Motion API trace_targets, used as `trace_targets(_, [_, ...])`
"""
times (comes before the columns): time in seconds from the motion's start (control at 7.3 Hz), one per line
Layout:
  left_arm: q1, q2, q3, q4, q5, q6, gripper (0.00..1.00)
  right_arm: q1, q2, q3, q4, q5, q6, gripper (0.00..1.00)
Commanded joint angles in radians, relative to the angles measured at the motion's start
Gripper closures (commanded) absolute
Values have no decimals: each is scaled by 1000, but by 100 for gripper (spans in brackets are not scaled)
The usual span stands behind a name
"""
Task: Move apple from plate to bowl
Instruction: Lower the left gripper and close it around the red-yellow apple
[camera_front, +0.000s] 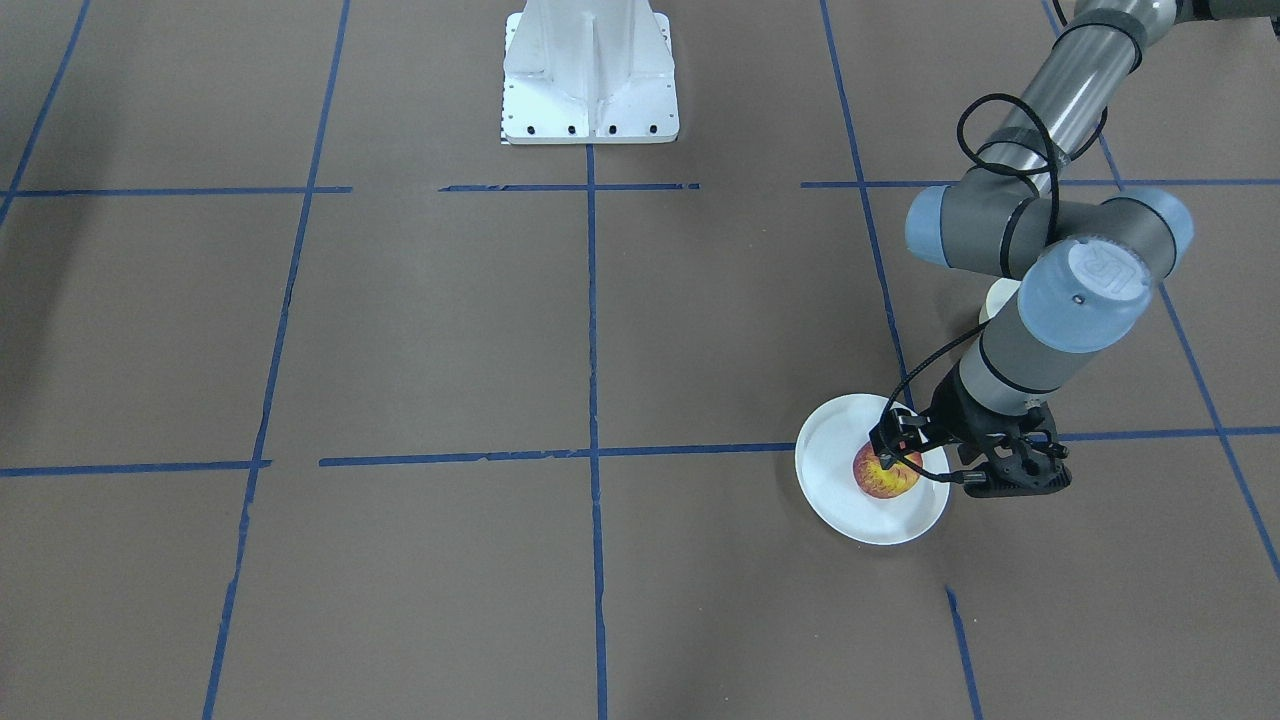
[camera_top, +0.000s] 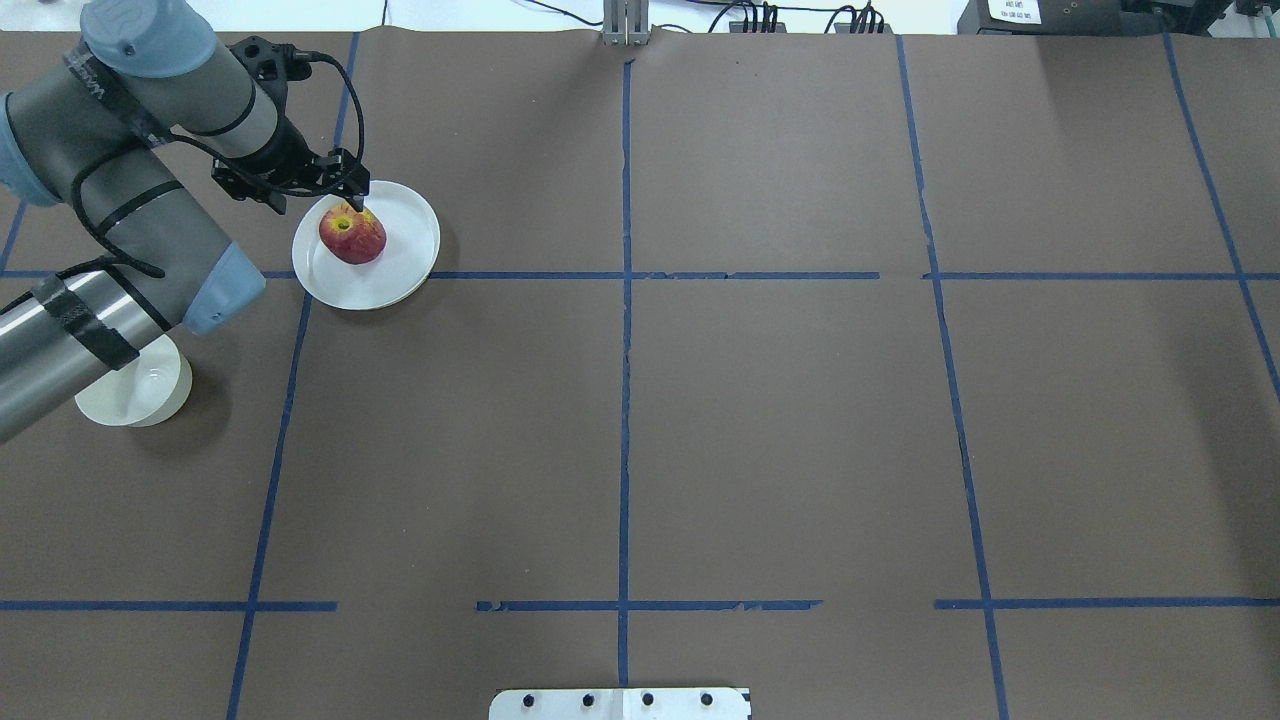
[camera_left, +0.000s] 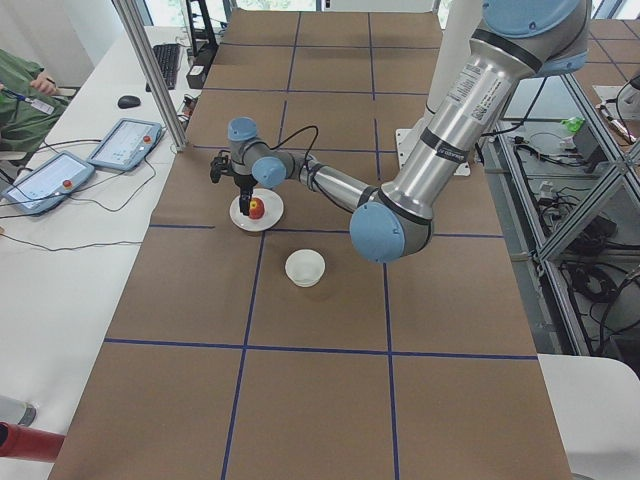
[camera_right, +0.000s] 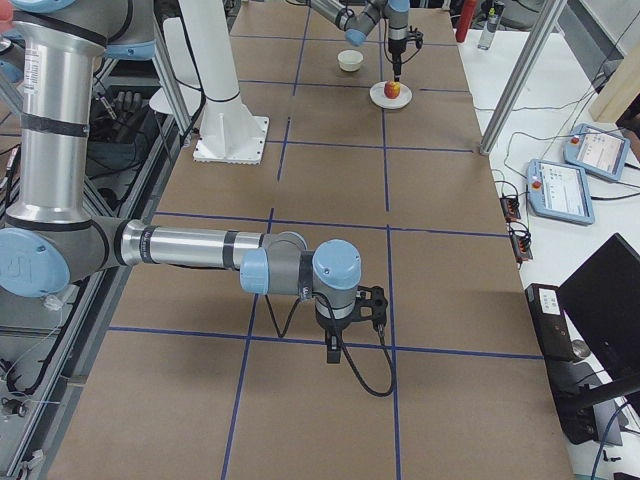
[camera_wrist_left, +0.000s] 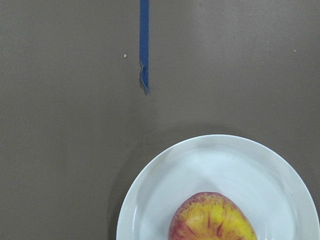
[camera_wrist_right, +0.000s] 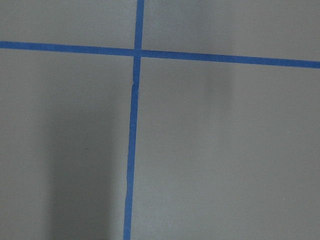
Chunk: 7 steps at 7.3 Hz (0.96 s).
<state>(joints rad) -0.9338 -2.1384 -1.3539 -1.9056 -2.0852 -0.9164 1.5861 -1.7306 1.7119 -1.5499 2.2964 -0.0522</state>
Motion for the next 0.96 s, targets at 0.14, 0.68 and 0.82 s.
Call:
trace_targets(0.14, [33, -1, 12, -53, 42, -74, 0, 0, 0, 0, 1, 0, 0, 0])
trace_targets(0.68, [65, 0, 47, -69, 63, -79, 0, 0, 0, 0, 1, 0, 0, 0])
trace_targets(0.82, [76, 0, 93, -135, 63, -100, 0, 0, -1, 0, 1, 0, 0, 0])
